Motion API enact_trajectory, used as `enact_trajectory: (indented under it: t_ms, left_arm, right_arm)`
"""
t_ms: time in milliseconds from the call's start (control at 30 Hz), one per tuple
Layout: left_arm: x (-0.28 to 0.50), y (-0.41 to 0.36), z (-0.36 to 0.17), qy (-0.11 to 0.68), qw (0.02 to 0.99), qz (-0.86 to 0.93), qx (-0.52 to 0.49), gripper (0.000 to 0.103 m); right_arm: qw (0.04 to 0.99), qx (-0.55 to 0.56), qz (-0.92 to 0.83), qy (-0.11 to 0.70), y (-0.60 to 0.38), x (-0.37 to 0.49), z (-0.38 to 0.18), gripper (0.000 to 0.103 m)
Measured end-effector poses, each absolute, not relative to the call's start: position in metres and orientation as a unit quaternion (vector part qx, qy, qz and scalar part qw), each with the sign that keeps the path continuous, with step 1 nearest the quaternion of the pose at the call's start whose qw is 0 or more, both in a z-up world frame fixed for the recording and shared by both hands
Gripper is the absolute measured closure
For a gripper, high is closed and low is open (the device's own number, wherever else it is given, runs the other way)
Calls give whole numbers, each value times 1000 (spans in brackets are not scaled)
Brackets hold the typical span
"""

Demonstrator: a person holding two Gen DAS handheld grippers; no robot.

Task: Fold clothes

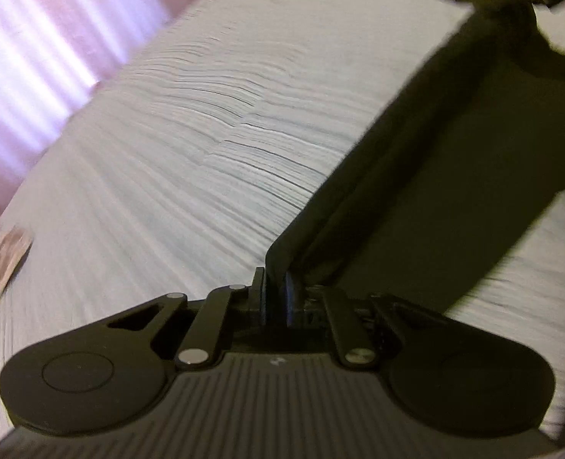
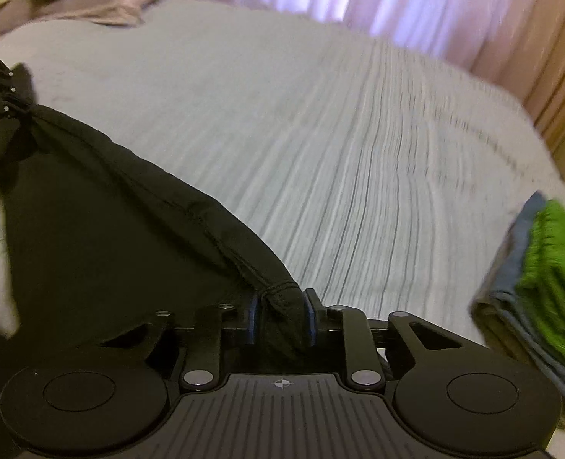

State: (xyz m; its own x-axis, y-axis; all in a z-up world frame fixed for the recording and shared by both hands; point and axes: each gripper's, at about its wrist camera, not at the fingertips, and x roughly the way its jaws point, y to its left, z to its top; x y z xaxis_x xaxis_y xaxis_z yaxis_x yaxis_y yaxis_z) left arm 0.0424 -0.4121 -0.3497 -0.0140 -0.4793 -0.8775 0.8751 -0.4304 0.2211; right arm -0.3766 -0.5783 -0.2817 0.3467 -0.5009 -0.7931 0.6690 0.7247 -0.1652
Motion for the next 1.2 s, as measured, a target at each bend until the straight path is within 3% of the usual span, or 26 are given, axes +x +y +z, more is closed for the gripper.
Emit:
enact_trajectory:
  t_ms: [167,300,367,400,433,600,833,1200]
  left_arm:
    - [24,-315,-324,248,548,-653,460,96]
    - [7,-238,-308,290,585,-622,433,92]
    - [-9,-203,-314,326,595,-590,437,91]
    - [-18,-185,-316,344,600,-574,438,90]
    - [-24,-171,-316,359,607,-561,433,89]
    - [-23,-146,-291,398,681,-512,339,86]
    - [28,-127,-280,474,762,-399,185,85]
    - [111,-92,-323,527,796,-294,45,70]
  right_arm:
    - [820,48,-335,462,-471,-410,-260,84]
    - [800,44,-295,521,-386,-427,-286,79]
    - [781,61,-298,545,-353,-437,-299,55]
    - [772,69,-299,557,-336,-442,-305,33]
    - [768,85,-312,552,-323,-449,-307,26]
    - [750,266,-405,450,-311,-491,-297,26]
    - [674,509,-483,231,-346,-542,-299,26]
    - [601,631,-489,43,-360,-565,-330,26]
